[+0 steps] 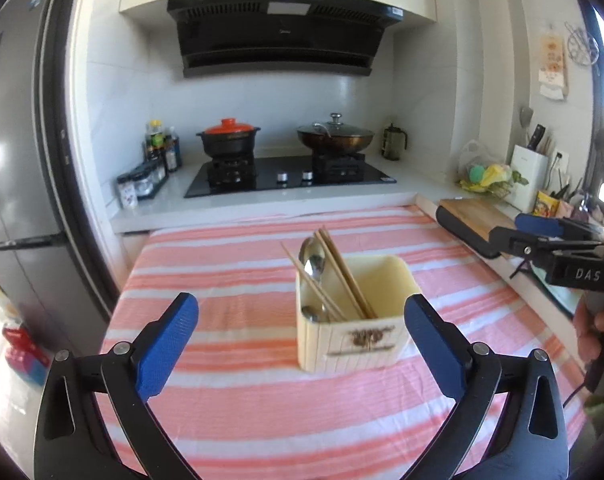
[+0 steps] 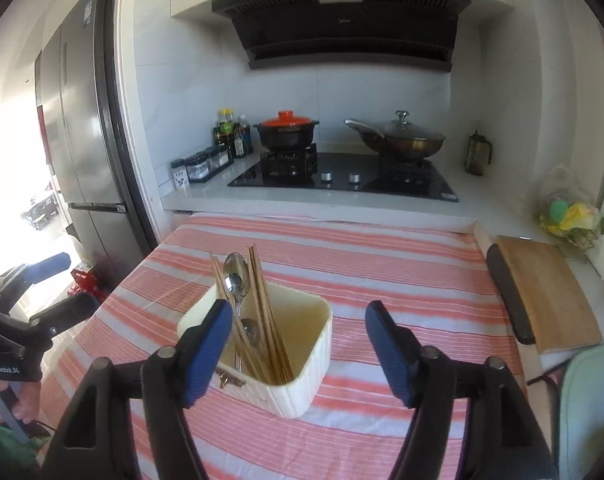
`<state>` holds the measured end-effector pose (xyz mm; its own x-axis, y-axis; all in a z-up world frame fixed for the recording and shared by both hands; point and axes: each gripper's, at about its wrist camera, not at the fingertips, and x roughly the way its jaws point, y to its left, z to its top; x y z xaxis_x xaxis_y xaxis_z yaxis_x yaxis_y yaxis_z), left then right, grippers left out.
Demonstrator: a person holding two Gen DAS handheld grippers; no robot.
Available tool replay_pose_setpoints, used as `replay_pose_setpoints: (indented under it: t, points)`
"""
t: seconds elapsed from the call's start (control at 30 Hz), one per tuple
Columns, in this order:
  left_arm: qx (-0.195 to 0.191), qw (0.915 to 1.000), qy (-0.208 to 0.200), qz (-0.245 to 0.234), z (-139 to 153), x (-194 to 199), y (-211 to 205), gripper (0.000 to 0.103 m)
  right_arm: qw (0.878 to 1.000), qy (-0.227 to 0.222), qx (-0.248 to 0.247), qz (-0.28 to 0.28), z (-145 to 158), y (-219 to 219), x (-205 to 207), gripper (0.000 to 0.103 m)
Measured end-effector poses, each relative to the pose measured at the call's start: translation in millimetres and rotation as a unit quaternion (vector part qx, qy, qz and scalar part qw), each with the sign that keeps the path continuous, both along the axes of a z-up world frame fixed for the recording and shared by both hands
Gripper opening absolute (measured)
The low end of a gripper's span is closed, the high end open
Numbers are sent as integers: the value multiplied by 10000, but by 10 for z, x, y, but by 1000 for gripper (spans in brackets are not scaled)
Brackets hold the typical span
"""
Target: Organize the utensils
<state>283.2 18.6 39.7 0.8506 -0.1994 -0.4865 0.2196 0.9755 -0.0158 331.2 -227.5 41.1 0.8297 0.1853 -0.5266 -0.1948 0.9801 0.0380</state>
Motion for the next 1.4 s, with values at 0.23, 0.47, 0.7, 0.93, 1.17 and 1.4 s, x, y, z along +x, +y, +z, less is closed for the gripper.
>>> replay_pose_setpoints:
  t: [0.23,0.47,0.7,0.93,1.17,1.4]
  points:
    - [-292,9970,343,635,-242,-856,-14,103,9985,-213,148,-477,-195,144,-1210,103]
    - [261,9950,196,940,-274,-1319,-183,103,9975,-300,-222,-592,-281,293,-1991,103]
    - [513,9912,-68,1221,-147,-1558,-215,103,9959,-548,-445,-570,-170,380,-2278,103]
    - [321,9922,119,1201,-111,-1608,-131,103,9959,-575,-431,-552,-108,406,-2368,103]
    - [340,9927,243,1134,-97,-1609,-130,103,9969,-539,-295,-500,-54,421,-2426,103]
    - [493,9910,168,1234,-69,-1656,-158,103,9966,-514,-293,-574,20,446,-2471,103]
